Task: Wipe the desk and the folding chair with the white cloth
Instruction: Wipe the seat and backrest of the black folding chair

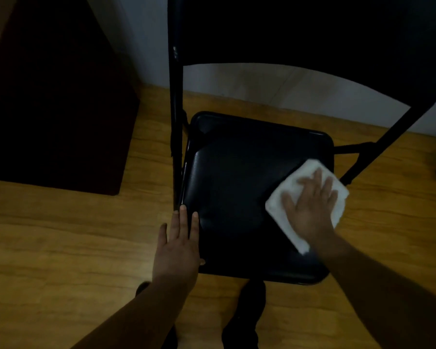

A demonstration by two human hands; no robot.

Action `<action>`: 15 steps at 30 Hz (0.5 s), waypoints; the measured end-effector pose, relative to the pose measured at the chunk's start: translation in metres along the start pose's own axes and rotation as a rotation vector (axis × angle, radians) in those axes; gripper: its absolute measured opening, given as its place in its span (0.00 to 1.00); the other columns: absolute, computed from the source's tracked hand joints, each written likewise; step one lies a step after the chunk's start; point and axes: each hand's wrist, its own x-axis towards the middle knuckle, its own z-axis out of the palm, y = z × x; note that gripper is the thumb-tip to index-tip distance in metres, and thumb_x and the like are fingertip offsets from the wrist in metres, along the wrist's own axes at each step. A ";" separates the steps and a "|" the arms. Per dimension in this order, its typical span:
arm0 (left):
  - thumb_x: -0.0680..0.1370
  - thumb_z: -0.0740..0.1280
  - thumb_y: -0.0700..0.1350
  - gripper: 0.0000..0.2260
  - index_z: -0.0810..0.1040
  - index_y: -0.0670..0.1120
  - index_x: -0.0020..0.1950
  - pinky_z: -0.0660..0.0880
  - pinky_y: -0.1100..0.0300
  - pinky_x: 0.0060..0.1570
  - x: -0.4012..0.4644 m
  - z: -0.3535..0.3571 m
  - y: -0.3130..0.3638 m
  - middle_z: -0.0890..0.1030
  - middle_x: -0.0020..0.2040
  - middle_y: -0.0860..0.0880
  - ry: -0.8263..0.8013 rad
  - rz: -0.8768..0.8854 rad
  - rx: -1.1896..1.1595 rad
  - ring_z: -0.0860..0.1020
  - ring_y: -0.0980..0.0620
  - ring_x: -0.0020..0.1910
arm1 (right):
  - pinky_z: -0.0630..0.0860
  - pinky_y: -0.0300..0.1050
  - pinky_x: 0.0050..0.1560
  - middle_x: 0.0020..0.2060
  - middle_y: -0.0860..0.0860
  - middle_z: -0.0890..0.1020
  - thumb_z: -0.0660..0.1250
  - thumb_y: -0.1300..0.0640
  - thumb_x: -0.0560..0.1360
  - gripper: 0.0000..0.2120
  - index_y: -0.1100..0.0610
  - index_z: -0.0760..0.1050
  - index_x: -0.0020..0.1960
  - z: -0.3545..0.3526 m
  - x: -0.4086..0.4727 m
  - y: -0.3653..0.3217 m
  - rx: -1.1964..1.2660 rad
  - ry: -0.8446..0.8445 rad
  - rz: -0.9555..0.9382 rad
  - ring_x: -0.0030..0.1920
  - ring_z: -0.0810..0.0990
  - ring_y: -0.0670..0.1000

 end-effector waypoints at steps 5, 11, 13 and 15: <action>0.80 0.59 0.64 0.47 0.26 0.44 0.78 0.41 0.40 0.79 0.002 0.011 -0.003 0.25 0.77 0.38 0.033 0.018 -0.007 0.29 0.40 0.77 | 0.36 0.68 0.78 0.83 0.58 0.46 0.47 0.23 0.73 0.51 0.55 0.42 0.83 -0.013 0.103 -0.071 0.084 0.074 0.094 0.82 0.40 0.65; 0.79 0.60 0.65 0.48 0.26 0.47 0.78 0.41 0.42 0.79 0.003 0.015 -0.009 0.25 0.78 0.41 0.070 0.034 -0.056 0.28 0.43 0.76 | 0.36 0.72 0.76 0.83 0.59 0.47 0.45 0.29 0.77 0.43 0.52 0.43 0.84 0.004 0.129 -0.164 -0.142 -0.046 -0.206 0.81 0.43 0.69; 0.78 0.62 0.65 0.48 0.27 0.49 0.78 0.42 0.44 0.79 0.002 0.016 -0.013 0.26 0.78 0.44 0.097 0.058 -0.114 0.29 0.46 0.77 | 0.35 0.71 0.76 0.84 0.57 0.46 0.44 0.31 0.75 0.42 0.50 0.43 0.84 0.006 0.128 -0.193 -0.184 -0.098 -0.324 0.81 0.41 0.69; 0.78 0.65 0.63 0.48 0.31 0.51 0.79 0.43 0.49 0.79 0.000 0.015 -0.022 0.29 0.80 0.47 0.120 0.109 -0.215 0.32 0.50 0.79 | 0.35 0.70 0.76 0.84 0.56 0.47 0.46 0.32 0.75 0.41 0.49 0.45 0.84 0.010 0.122 -0.214 -0.221 -0.119 -0.459 0.81 0.41 0.67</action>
